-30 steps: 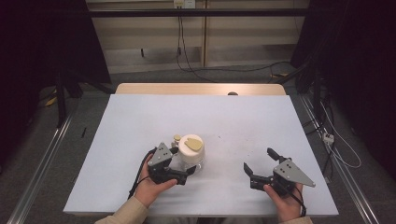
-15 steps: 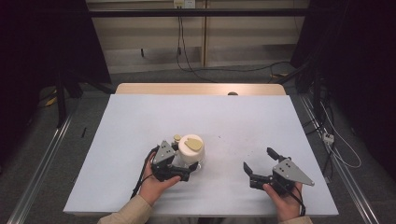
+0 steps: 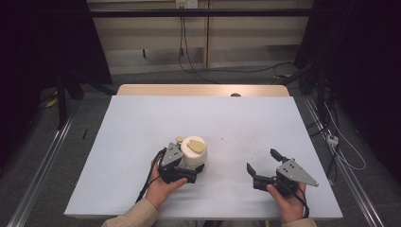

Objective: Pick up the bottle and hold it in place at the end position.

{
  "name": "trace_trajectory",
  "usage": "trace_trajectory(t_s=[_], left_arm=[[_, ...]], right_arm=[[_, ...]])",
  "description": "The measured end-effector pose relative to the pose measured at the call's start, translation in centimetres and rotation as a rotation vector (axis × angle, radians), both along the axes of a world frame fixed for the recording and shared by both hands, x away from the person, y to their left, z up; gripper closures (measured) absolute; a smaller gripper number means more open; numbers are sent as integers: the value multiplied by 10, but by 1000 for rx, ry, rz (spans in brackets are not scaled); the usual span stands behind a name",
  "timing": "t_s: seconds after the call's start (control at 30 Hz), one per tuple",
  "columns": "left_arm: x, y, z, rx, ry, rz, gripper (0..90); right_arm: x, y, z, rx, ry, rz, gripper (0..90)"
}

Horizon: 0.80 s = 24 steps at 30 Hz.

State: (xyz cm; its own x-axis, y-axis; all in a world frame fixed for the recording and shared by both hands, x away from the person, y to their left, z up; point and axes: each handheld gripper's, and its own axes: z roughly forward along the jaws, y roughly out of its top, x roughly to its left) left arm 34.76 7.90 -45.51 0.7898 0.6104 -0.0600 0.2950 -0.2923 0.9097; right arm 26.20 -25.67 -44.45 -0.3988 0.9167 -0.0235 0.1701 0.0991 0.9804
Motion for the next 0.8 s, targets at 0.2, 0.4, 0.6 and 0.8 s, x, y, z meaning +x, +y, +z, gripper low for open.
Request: trace_trajectory(t_s=[0.2, 0.4, 0.6, 0.8], left_arm=[[1, -3, 0, 2, -7, 8, 37], [2, -8, 0, 11, -27, 21, 35], [3, -10, 0, 15, -37, 26, 35], [3, -12, 0, 32, -57, 27, 35]], right_arm=[[1, 2, 1, -8, -3, 8, 31], [4, 2, 0, -7, -1, 7, 31], [8, 4, 0, -5, 4, 11, 32], [11, 7, -1, -7, 13, 20, 32]])
